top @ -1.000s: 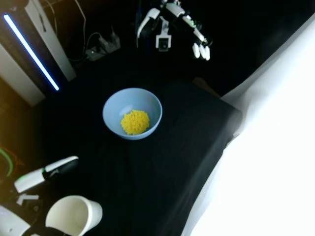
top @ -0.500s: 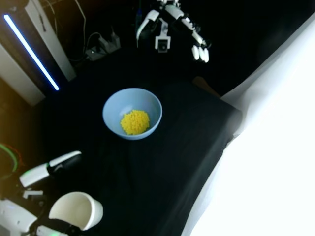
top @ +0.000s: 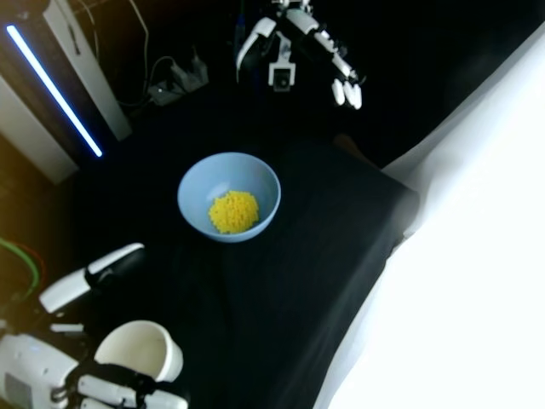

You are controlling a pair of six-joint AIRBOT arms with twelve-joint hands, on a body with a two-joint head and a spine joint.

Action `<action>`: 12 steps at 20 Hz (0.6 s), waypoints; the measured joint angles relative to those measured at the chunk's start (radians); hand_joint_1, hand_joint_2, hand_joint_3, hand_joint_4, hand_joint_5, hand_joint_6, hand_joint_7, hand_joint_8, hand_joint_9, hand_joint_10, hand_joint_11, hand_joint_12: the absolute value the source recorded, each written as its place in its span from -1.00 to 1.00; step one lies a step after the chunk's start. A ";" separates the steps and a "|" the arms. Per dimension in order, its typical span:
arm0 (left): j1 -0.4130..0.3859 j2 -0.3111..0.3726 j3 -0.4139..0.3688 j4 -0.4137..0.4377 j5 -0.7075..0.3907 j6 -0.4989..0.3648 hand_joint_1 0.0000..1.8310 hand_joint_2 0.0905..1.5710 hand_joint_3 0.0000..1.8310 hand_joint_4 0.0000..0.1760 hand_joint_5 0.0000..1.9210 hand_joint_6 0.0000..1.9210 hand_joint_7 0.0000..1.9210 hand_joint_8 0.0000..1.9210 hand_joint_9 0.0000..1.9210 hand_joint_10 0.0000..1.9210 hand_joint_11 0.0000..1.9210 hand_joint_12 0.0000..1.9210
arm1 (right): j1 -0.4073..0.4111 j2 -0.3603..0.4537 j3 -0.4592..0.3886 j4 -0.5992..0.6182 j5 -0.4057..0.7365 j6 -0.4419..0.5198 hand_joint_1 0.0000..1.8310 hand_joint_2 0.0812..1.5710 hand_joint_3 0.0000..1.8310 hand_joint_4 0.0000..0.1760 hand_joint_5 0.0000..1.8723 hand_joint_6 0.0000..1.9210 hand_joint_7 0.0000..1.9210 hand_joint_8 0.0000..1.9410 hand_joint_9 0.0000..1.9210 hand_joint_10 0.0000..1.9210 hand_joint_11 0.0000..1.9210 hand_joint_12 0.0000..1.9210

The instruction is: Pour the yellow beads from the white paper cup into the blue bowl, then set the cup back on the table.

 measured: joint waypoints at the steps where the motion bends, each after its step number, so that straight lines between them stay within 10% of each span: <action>1: 0.000 0.000 0.000 0.000 0.001 0.000 -0.49 0.01 -1.00 -0.02 -1.00 -1.00 -0.69 -1.00 -0.83 -1.00 -1.00 -0.60 | 0.000 0.003 0.000 0.000 0.000 0.000 -0.14 -0.35 -1.00 1.00 -1.00 -1.00 -1.00 -1.00 -1.00 -1.00 -1.00 -0.52; 3: 0.000 0.000 0.000 0.000 0.000 0.000 -0.49 0.00 -1.00 -0.01 -1.00 -1.00 -0.68 -1.00 -0.84 -1.00 -1.00 -0.62 | 0.000 0.011 0.000 -0.008 -0.002 0.000 -0.13 -0.35 -1.00 1.00 -1.00 -1.00 -1.00 -1.00 -0.99 -1.00 -1.00 -0.37; 12: 0.000 0.001 0.004 -0.001 -0.001 0.000 -0.50 -0.01 -1.00 -0.10 -1.00 -1.00 -0.71 -1.00 -0.85 -1.00 -1.00 -0.62 | 0.000 0.075 -0.032 -0.053 -0.015 0.002 -0.15 -0.41 -1.00 1.00 -0.99 -1.00 -0.99 -1.00 -1.00 -1.00 -1.00 -0.86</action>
